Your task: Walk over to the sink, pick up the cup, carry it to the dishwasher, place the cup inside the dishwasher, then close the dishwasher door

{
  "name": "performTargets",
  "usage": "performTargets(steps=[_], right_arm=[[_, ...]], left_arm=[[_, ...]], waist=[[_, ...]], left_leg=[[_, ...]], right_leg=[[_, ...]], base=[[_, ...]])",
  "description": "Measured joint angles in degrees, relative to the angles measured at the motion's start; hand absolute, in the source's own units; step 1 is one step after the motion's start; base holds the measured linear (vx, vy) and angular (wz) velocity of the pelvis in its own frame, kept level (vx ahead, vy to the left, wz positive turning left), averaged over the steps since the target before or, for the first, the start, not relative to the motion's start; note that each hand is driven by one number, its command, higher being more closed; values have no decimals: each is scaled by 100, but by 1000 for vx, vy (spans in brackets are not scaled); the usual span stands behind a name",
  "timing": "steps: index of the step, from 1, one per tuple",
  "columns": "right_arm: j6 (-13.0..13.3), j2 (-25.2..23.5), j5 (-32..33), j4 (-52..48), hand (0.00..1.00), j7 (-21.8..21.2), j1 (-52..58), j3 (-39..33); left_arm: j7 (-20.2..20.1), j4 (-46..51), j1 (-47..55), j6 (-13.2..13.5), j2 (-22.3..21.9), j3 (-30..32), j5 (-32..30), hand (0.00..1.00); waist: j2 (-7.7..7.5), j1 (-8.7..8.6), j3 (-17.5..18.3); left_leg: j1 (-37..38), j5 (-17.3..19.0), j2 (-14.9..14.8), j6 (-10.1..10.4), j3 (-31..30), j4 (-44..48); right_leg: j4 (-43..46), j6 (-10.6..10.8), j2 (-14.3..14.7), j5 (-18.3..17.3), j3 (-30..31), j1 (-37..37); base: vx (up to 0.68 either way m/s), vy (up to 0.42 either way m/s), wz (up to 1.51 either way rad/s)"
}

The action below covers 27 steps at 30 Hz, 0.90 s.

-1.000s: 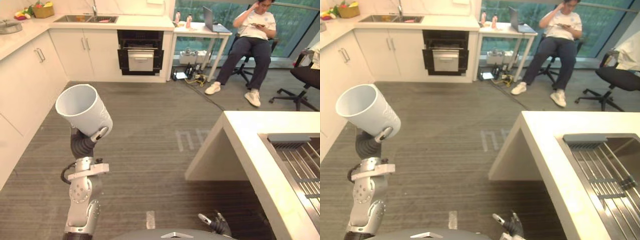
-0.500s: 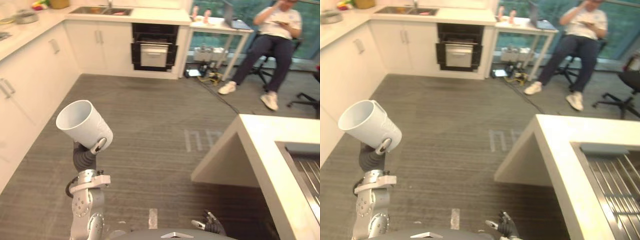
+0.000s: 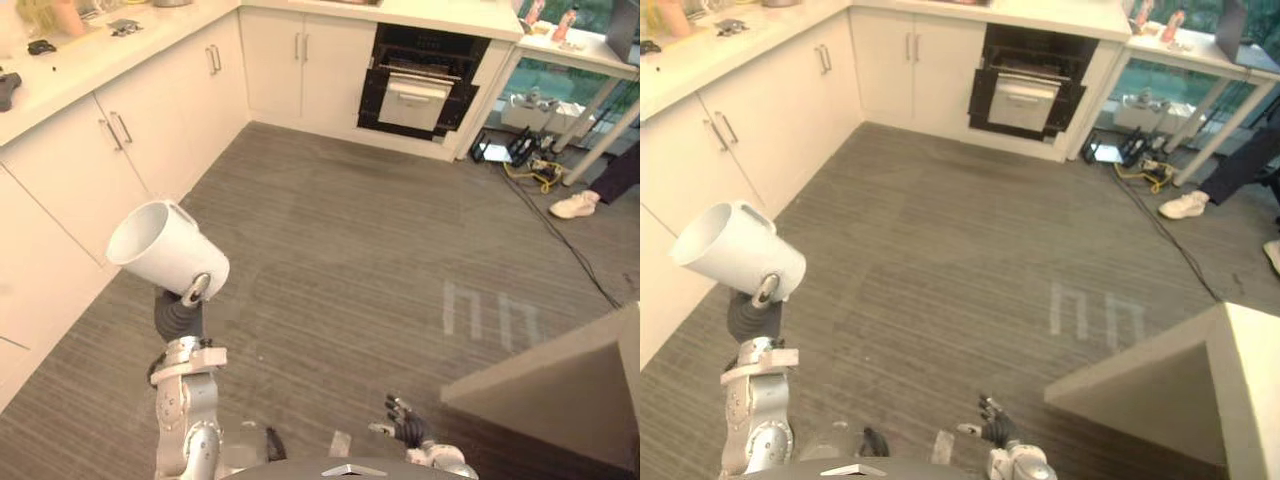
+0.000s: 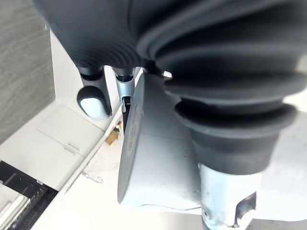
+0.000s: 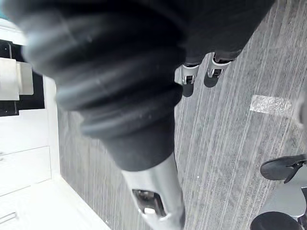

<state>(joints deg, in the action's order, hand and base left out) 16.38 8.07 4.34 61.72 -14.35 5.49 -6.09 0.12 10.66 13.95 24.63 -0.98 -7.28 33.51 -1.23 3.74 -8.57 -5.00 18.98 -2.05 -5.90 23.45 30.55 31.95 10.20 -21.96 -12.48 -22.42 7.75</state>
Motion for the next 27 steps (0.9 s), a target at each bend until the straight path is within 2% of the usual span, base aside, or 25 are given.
performTargets(steps=[1,2,3,4,5,6,8,9,10,11,12,14,15,16,17,18,19,20,21,22,23,24,25,26,27], right_arm=[[22,-43,80,-14,0,6,75,-145],[95,-56,112,-29,0,46,121,-173],[140,-39,206,-39,0,65,193,-195],[231,-61,223,-57,0,61,268,-204],[294,-67,227,-91,0,63,291,-224],[378,-84,226,-146,0,68,334,-274],[435,-165,322,-229,0,65,337,-433],[464,-179,355,-232,0,62,335,-540],[465,-191,439,-234,0,65,339,-651],[469,-219,451,-248,0,66,355,-767],[468,-244,475,-256,0,69,374,-798],[492,-357,629,-515,0,75,640,-828],[500,-390,655,-555,0,75,730,-808],[456,-400,671,-651,0,77,775,-824],[435,-242,663,-719,0,60,754,-809],[416,-218,662,-754,0,61,738,-799],[334,-228,666,-885,0,60,738,-770],[298,-225,660,-929,0,59,748,-754],[217,-201,643,-972,0,55,751,-754],[188,-191,637,-1033,0,51,785,-773],[187,-194,637,-1093,0,51,832,-777],[207,-200,643,-1160,0,55,901,-791],[216,-211,642,-1154,0,56,900,-794],[232,-220,643,-1152,0,54,893,-789],[261,-192,643,-1088,0,51,932,-764]], left_arm=[[-65,48,-57,-102,63,-120,-2,100],[-63,88,-47,-156,134,-186,-3,100],[-52,104,-45,-201,284,-354,-12,100],[-7,106,-83,-208,385,-522,-90,100],[18,111,-125,-207,409,-548,-153,100],[78,106,-231,-206,425,-600,-240,100],[106,74,-375,-207,415,-520,-238,100],[103,-25,-507,-207,414,-493,-234,100],[96,-186,-720,-224,414,-453,-229,100],[79,-297,-894,-234,415,-456,-221,100],[53,-308,-934,-234,414,-469,-219,100],[-153,-285,-976,-221,380,-621,-212,100],[-206,-272,-949,-209,386,-638,-212,100],[-327,-275,-845,-190,317,-624,-185,100],[-437,-280,-691,-156,165,-637,-106,100],[-476,-262,-678,-139,149,-639,-106,100],[-550,-234,-680,-88,124,-633,-106,100],[-567,-225,-680,-80,104,-634,-100,100],[-586,-178,-677,-81,34,-638,-41,100],[-586,-64,-642,-81,-78,-635,17,100],[-588,-7,-614,-75,-131,-631,16,100],[-607,8,-601,-57,-198,-659,9,100],[-602,9,-572,-58,-216,-689,0,100],[-587,10,-545,-58,-225,-687,-9,100],[-524,21,-450,-57,-223,-655,-14,100]], waist=[[-89,-31,-8],[-119,-73,-10],[-152,-142,35],[-79,-231,123],[-68,-273,146],[-17,-382,178],[10,-535,129],[77,-602,62],[189,-682,-11],[243,-730,-56],[243,-748,-60],[188,-733,-88],[116,-729,-80],[103,-713,-79],[404,-696,-92],[449,-687,-101],[445,-702,-106],[451,-720,-103],[490,-718,-93],[545,-675,-122],[551,-655,-132],[586,-628,-132],[581,-614,-152],[555,-593,-165],[472,-484,-164]], left_leg=[[339,146,211,11,-9,-150],[523,203,327,-16,-56,-269],[923,259,459,45,-196,-585],[1240,182,478,159,-347,-954],[1363,17,477,259,-356,-1142],[1523,-125,489,259,-384,-1435],[1738,-199,477,324,-512,-1730],[1840,-184,388,406,-608,-1806],[1938,-91,192,569,-785,-1791],[2042,0,12,729,-965,-1746],[2105,46,-63,810,-1031,-1723],[2427,315,-252,990,-1329,-1547],[2544,412,-247,1041,-1387,-1472],[2766,557,-375,1152,-1446,-1284],[2767,485,-666,1147,-1497,-999],[2739,363,-725,1162,-1537,-853],[2735,13,-783,1173,-1582,-602],[2741,-181,-845,1191,-1580,-458],[2691,-694,-1008,1195,-1590,26],[2489,-1623,-1224,1237,-1613,778],[2276,-2288,-1341,1259,-1671,1178],[1673,-2811,-1525,1303,-1829,2336],[926,-2478,-1612,1160,-1865,3581],[571,-2261,-1583,1054,-1855,3990],[-40,-1752,-1429,754,-1729,4352]], right_leg=[[1642,-692,-508,350,57,-479],[2369,-966,-659,474,123,-690],[3477,-980,-449,440,490,-1114],[3902,-901,71,338,707,-1437],[3924,-863,294,263,719,-1628],[3732,-816,614,103,655,-1990],[3025,-895,879,-167,387,-2494],[2446,-955,1046,-259,255,-2626],[1443,-983,1339,-235,203,-2731],[385,-985,1621,23,422,-2838],[-111,-984,1730,268,630,-2883],[-1367,-822,1792,1124,1331,-2928],[-1544,-773,1721,1228,1455,-2902],[-1063,-1017,1673,1902,1292,-2950],[-463,-1069,1795,1424,1056,-3061],[-225,-1103,1809,1242,1012,-3126],[268,-1159,1840,831,968,-3206],[424,-1192,1904,621,960,-3179],[534,-1293,2147,256,993,-3014],[451,-1522,2403,-85,934,-2704],[343,-1574,2459,-157,817,-2506],[10,-1641,2629,-201,718,-2106],[-406,-1699,2846,-228,787,-1659],[-629,-1712,2913,-230,825,-1418],[-1088,-1737,3030,-190,1057,-949]], base=[[209,112,16],[296,108,7],[313,60,11],[384,63,15],[362,4,31],[288,-23,34],[408,-40,31],[530,-76,39],[537,-122,57],[447,-138,60],[491,-207,65],[551,-313,66],[572,-371,49],[548,-369,14],[547,-354,0],[531,-355,-14],[446,-294,-9],[709,-463,-29],[616,-384,-61],[591,-356,-71],[510,-212,-72],[551,-252,-51],[538,-249,-41],[420,-239,-37],[412,-201,-51]])
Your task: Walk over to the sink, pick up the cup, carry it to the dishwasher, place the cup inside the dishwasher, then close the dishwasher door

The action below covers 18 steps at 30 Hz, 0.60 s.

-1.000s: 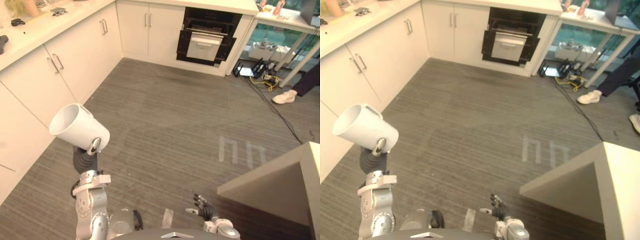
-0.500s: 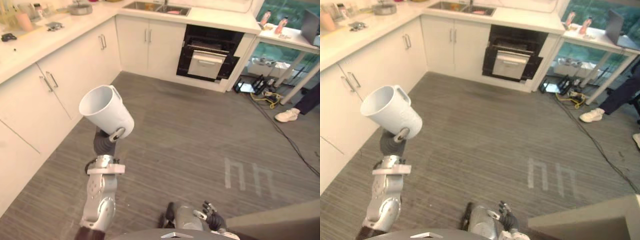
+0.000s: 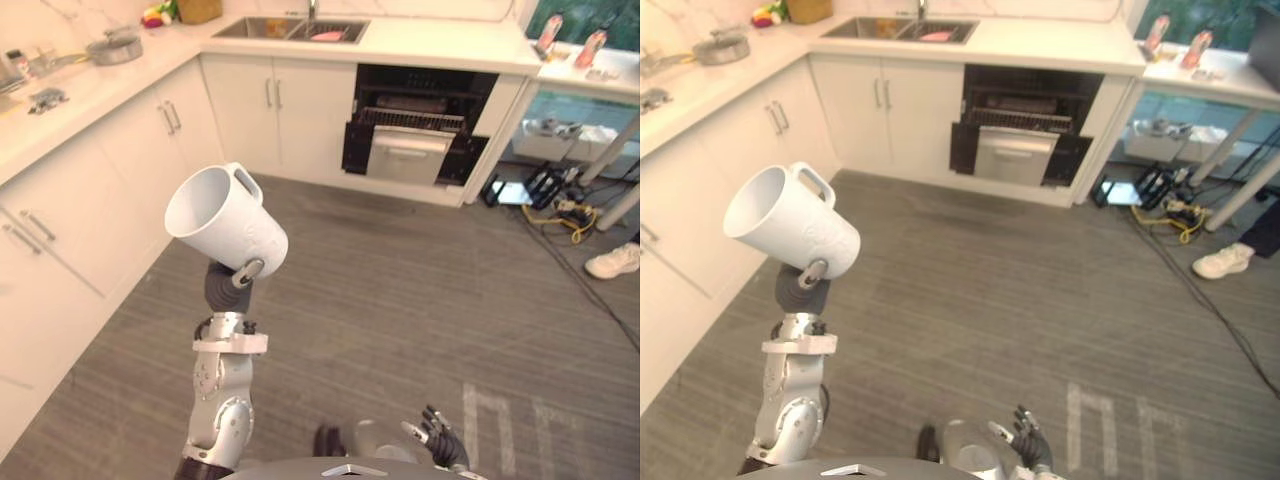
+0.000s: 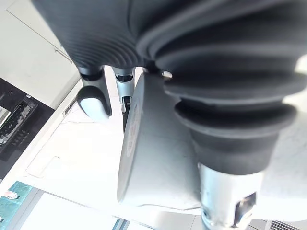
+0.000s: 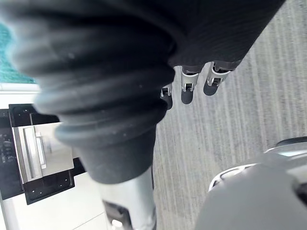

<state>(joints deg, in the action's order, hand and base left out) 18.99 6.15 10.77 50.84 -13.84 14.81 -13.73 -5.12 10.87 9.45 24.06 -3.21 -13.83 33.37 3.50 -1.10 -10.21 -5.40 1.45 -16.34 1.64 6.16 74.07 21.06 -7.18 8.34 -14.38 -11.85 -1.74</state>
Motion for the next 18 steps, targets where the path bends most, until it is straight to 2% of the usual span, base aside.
performTargets(steps=[1,2,3,4,5,6,7,8,9,10,11,12,13,14,15,16,17,18], right_arm=[[34,13,-3,42,0,-21,13,18],[75,35,-8,87,0,-55,-22,15],[97,74,-63,214,0,-114,-153,17],[96,130,-188,306,0,-160,-287,19],[98,187,-247,386,0,-232,-470,75],[100,216,-298,410,0,-233,-555,117],[93,241,-422,426,0,-229,-686,137],[52,202,-447,456,0,-206,-723,142],[29,114,-446,463,0,-194,-716,173],[19,50,-444,520,0,-190,-672,209],[-19,1,-442,633,0,-184,-731,218],[-46,-2,-441,652,0,-182,-726,218],[-51,0,-420,653,0,-170,-708,214],[-50,9,-413,659,0,-163,-702,204],[-43,28,-406,645,0,-147,-678,181],[-43,53,-387,659,0,-93,-650,153],[-46,61,-377,691,0,-69,-599,77],[-51,68,-376,765,0,-50,-577,-138]], left_arm=[[129,22,110,11,28,7,-3,100],[200,50,154,21,40,31,-3,100],[286,90,215,46,76,73,-5,100],[378,96,272,78,146,145,-37,100],[465,90,337,97,219,209,-122,100],[505,84,347,98,234,243,-134,100],[573,79,329,99,249,241,-221,100],[568,67,322,113,299,226,-234,100],[568,20,351,117,370,234,-235,100],[557,-96,233,117,449,183,-237,100],[553,-206,151,120,496,136,-236,100],[552,-272,131,121,498,134,-235,100],[554,-279,162,149,492,126,-223,100],[553,-279,160,164,482,113,-223,100],[554,-277,132,210,463,85,-223,100],[551,-315,-4,248,510,64,-226,100],[561,-384,-107,230,487,-10,-229,100],[594,-393,-212,208,537,-131,-236,100]], waist=[[-47,105,33],[-47,156,34],[-56,232,35],[-62,290,33],[-61,292,38],[-66,296,41],[-35,279,71],[-66,281,139],[-229,254,205],[-252,186,234],[-237,176,230],[-232,179,231],[-226,174,230],[-208,160,233],[-203,86,292],[-278,7,295],[-243,-19,318],[-321,12,357]], left_leg=[[-436,416,189,-23,235,-258],[-636,606,240,13,372,-573],[-823,882,307,86,593,-1264],[-898,1146,444,129,792,-2296],[-863,1179,693,152,755,-3408],[-847,1127,828,120,696,-3911],[-716,508,1208,-178,510,-5216],[-586,-290,1552,-467,355,-5942],[-397,-366,1647,-504,377,-6151],[-204,-381,1617,-510,271,-6472],[-13,-381,1583,-509,147,-6636],[122,-381,1566,-508,138,-6717],[405,-379,1539,-511,138,-6817],[529,-377,1517,-513,133,-6860],[605,-227,1524,-427,199,-6730],[498,274,1579,-255,350,-6239],[535,467,1601,-264,399,-6143],[738,691,1705,-280,441,-6214]], right_leg=[[-444,118,48,136,201,374],[-640,205,64,207,278,524],[-856,245,73,314,395,699],[-1000,126,84,427,572,871],[-1001,122,66,429,714,1003],[-997,187,68,390,807,1084],[-948,353,88,275,990,1192],[-728,463,83,65,1136,1231],[-547,478,-32,-2,1126,1163],[181,677,-85,-17,1092,834],[829,662,-160,-270,924,529],[937,711,-267,-404,821,503],[1081,851,-561,-544,620,477],[1117,929,-721,-595,561,430],[825,1047,-1178,-258,306,352],[1038,1360,-1310,266,317,259],[1511,1356,-1362,251,256,121],[2805,1278,-1663,486,247,-440]], base=[[410,-182,-65],[326,-124,-82],[452,-103,-105],[583,-87,-141],[605,-60,-127],[558,3,-112],[587,55,-85],[601,42,-64],[604,-4,-12],[539,-50,26],[502,-54,28],[465,-63,9],[286,-57,-6],[301,-95,-8],[258,-72,9],[296,-77,26],[262,-6,28],[163,-79,30]])
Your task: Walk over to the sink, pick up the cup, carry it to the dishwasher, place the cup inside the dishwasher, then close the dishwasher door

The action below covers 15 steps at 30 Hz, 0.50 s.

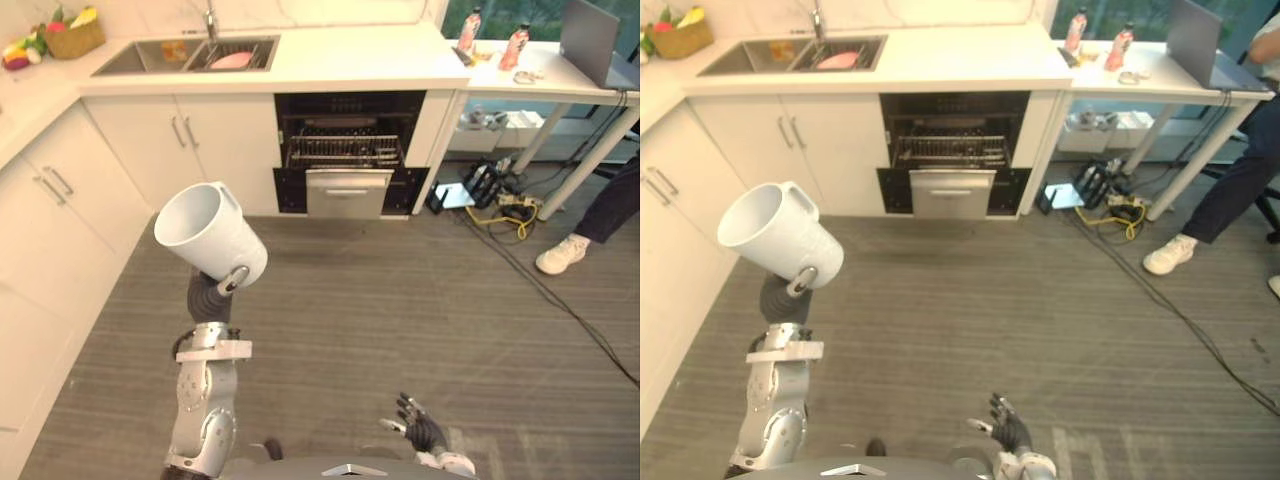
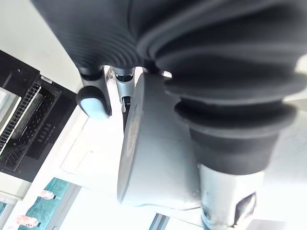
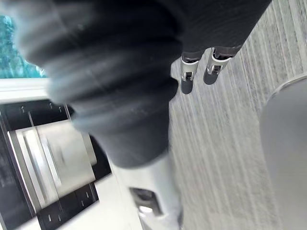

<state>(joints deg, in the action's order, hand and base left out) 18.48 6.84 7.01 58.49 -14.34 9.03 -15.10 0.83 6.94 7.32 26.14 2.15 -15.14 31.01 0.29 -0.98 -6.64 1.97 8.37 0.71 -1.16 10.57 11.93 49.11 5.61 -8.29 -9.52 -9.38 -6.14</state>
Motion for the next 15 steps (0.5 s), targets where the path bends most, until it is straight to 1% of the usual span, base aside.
performTargets(steps=[1,2,3,4,5,6,7,8,9,10,11,12,13,14,15], right_arm=[[5,6,0,66,0,3,83,-162],[3,33,12,115,0,0,146,-186],[45,60,44,93,0,0,206,-179],[53,44,15,95,0,-8,190,-85],[57,16,-6,94,0,-8,173,-82],[57,-70,-12,60,0,4,205,-82],[60,-157,-10,27,0,18,271,-75],[48,-318,-11,87,0,82,389,-45],[18,-279,7,111,0,117,361,-87],[26,-259,8,69,0,120,399,-82],[-11,-132,-21,56,0,117,421,-68],[-18,-129,-23,49,0,117,424,-68],[-23,-106,-24,-44,0,111,418,-42],[-14,-31,-16,-185,0,99,408,65],[-148,-12,230,156,0,56,42,494]], left_arm=[[67,9,-12,-10,48,-137,-53,100],[119,8,-5,-19,50,-220,-146,100],[173,38,-11,-8,12,-270,-262,100],[276,22,-115,7,0,-221,-317,100],[352,-11,-212,6,-29,-211,-311,100],[443,-120,-372,7,-118,-155,-311,100],[458,-137,-440,9,-133,-115,-309,100],[365,-203,-509,35,-96,-43,-310,100],[349,-247,-438,16,-160,-35,-304,100],[327,-249,-369,2,-227,-38,-303,100],[229,-237,-258,12,-325,-49,-313,100],[219,-236,-251,13,-343,-50,-313,100],[210,-203,-243,16,-389,-46,-309,100],[207,-113,-194,54,-391,-48,-309,100],[219,-428,90,209,435,153,-425,100]], waist=[[-78,-54,-12],[-30,-121,-15],[107,-193,0],[113,-165,26],[129,-144,43],[99,-138,38],[-62,-147,94],[-283,-154,39],[-105,-142,-3],[-89,-138,16],[48,-6,56],[62,18,72],[104,85,106],[159,113,145],[-51,-110,201]], left_leg=[[176,148,81,-42,-163,3],[283,212,47,-11,-337,1],[444,231,-194,86,-550,-86],[518,255,-320,171,-605,-131],[526,270,-392,239,-678,-113],[470,349,-585,405,-891,10],[346,491,-637,608,-1074,233],[224,836,-634,860,-1417,660],[234,864,-801,860,-1467,739],[253,840,-847,831,-1436,736],[455,750,-978,749,-1217,497],[501,719,-989,759,-1186,446],[651,602,-1006,777,-1113,257],[699,562,-1023,781,-1022,173],[908,463,-778,726,-811,-325]], right_leg=[[1002,-181,-298,803,-113,-383],[1223,-172,-347,1336,-238,-427],[1594,-366,-287,1802,-314,-635],[1562,-492,-172,319,-80,-982],[1220,-436,-83,-58,83,-1071],[77,-285,190,-432,503,-1088],[-1122,-110,373,-323,922,-913],[-2540,8,331,282,1288,-448],[-2600,52,469,291,1198,-294],[-2741,-34,498,233,1150,-162],[-2809,-121,573,147,986,49],[-2811,-138,579,134,976,80],[-2840,-168,583,83,946,177],[-2907,-169,585,75,921,230],[-4708,-46,414,1089,982,1010]], base=[[149,-115,36],[186,-222,65],[212,-216,60],[247,-231,52],[244,-280,53],[282,-333,76],[308,-420,121],[243,-368,100],[155,-272,79],[232,-237,42],[244,-180,32],[297,-184,28],[180,-108,14],[133,-81,13],[45,-32,5]])
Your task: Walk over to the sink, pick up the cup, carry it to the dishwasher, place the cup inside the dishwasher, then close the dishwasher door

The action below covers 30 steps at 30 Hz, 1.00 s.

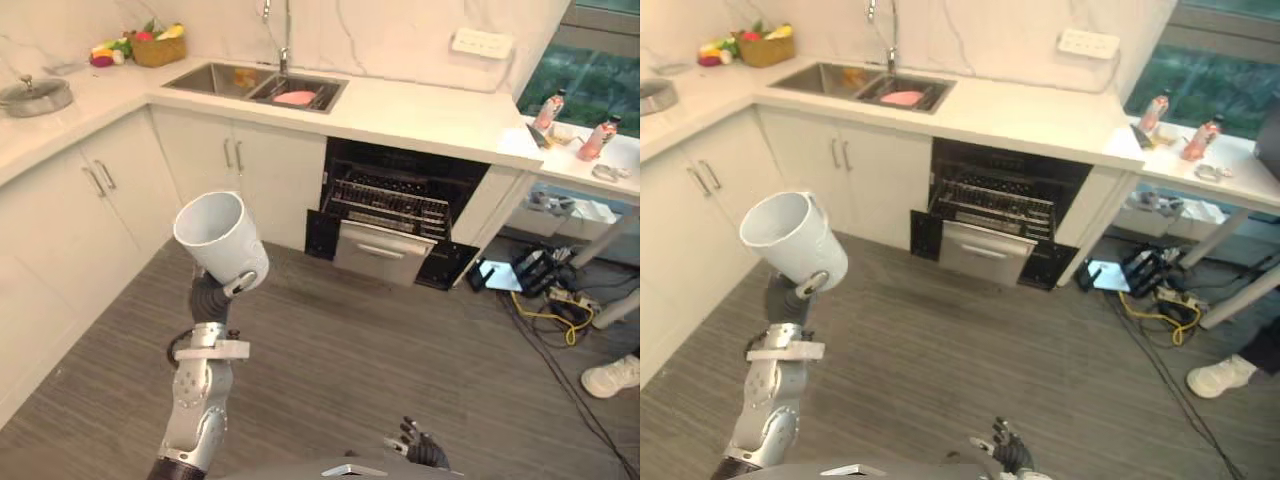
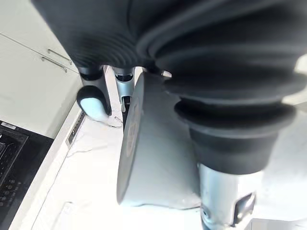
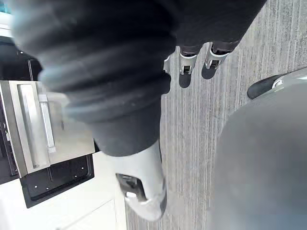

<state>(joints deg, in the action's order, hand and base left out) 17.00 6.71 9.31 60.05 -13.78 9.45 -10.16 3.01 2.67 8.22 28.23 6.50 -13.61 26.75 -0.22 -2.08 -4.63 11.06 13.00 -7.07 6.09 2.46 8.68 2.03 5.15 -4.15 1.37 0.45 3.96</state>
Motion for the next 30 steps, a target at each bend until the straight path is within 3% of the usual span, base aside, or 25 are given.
performTargets(steps=[10,13,14,15,16,17,18,19,20,21,22,23,24,25,27,28,30], right_arm=[[0,7,256,-5,0,-113,130,-35],[1,21,393,-18,0,-263,226,-232],[3,43,382,-41,0,-332,212,-228],[4,4,387,-49,0,-362,218,-250],[-3,9,387,-45,0,-369,219,-241],[-56,-5,389,-47,0,-405,202,-207],[-71,42,389,-54,0,-461,179,-189],[-72,87,389,-52,0,-474,138,-191],[-72,141,386,-49,0,-494,92,-190],[-72,151,375,-48,0,-502,27,-182],[-65,156,363,-47,0,-508,-18,-176],[-46,165,297,-46,0,-511,-22,-176],[-43,122,197,-43,0,-509,-31,-177],[-46,55,130,3,0,-501,-40,-172],[-71,80,98,89,0,-476,-59,-126],[-104,99,102,172,0,-443,-67,-128],[-130,89,116,184,0,-426,18,-229]], left_arm=[[47,1,2,-4,-51,164,9,100],[133,40,35,-12,-270,411,11,100],[195,145,143,-29,-363,567,17,100],[213,156,167,-73,-367,649,43,100],[214,173,218,-96,-408,659,71,100],[215,187,360,-126,-453,694,128,100],[184,182,486,-149,-506,653,195,100],[151,182,525,-153,-535,646,195,100],[123,189,557,-149,-570,656,195,100],[106,191,583,-146,-578,674,192,100],[104,190,657,-142,-581,688,194,100],[92,185,717,-141,-590,697,194,100],[68,178,727,-141,-625,733,223,100],[28,177,731,-139,-662,887,244,100],[0,176,749,-139,-719,977,340,100],[-110,176,732,-144,-709,1009,387,100],[-311,171,605,-177,-670,919,464,100]], waist=[[82,-88,-55],[338,-115,-141],[299,-91,-182],[286,-107,-309],[240,-109,-326],[69,-50,-444],[123,34,-439],[176,36,-449],[254,46,-459],[269,69,-456],[249,163,-447],[238,208,-444],[224,231,-447],[191,299,-476],[128,411,-456],[68,436,-367],[-86,419,-227]], left_leg=[[-130,22,-21,-10,74,25],[-305,207,-178,31,-27,305],[-461,295,-231,194,10,818],[-1102,293,-298,316,151,2166],[-1393,129,-388,340,271,2783],[-1752,-91,-551,224,530,3515],[-1914,178,-571,89,779,3266],[-1963,213,-545,52,878,2955],[-2025,114,-385,-14,929,2043],[-2007,-129,-216,-18,876,1301],[-1890,-770,-2,-11,710,739],[-1781,-1092,110,-100,614,581],[-1797,-918,156,-145,577,802],[-1993,-471,124,-148,512,1515],[-2075,-168,72,-254,532,2092],[-2066,74,129,-345,533,2213],[-1946,282,358,-505,610,2103]], right_leg=[[-275,-39,-3,101,-48,-5],[19,-37,84,-157,-212,-108],[712,-140,71,-562,-439,-306],[1052,-116,-58,-858,-582,-328],[1091,-119,-82,-922,-689,-275],[1063,-155,-222,-999,-819,-12],[970,-149,-308,-1032,-947,146],[891,-145,-339,-1034,-1040,219],[836,-75,-410,-1078,-1150,279],[819,-19,-481,-1112,-1201,320],[790,92,-577,-1182,-1200,409],[729,161,-631,-1219,-1211,497],[665,216,-663,-1245,-1254,588],[585,300,-652,-1227,-1318,794],[567,317,-675,-1281,-1317,965],[632,361,-734,-1321,-1303,996],[1274,645,-1002,-1519,-1291,799]], base=[[2,1,-1],[47,-13,17],[78,-27,38],[69,-46,55],[33,-72,77],[57,-112,65],[112,-115,60],[119,-63,61],[136,8,50],[169,90,36],[263,145,13],[260,139,9],[338,141,19],[284,112,18],[279,103,-9],[325,122,-12],[380,171,9]])
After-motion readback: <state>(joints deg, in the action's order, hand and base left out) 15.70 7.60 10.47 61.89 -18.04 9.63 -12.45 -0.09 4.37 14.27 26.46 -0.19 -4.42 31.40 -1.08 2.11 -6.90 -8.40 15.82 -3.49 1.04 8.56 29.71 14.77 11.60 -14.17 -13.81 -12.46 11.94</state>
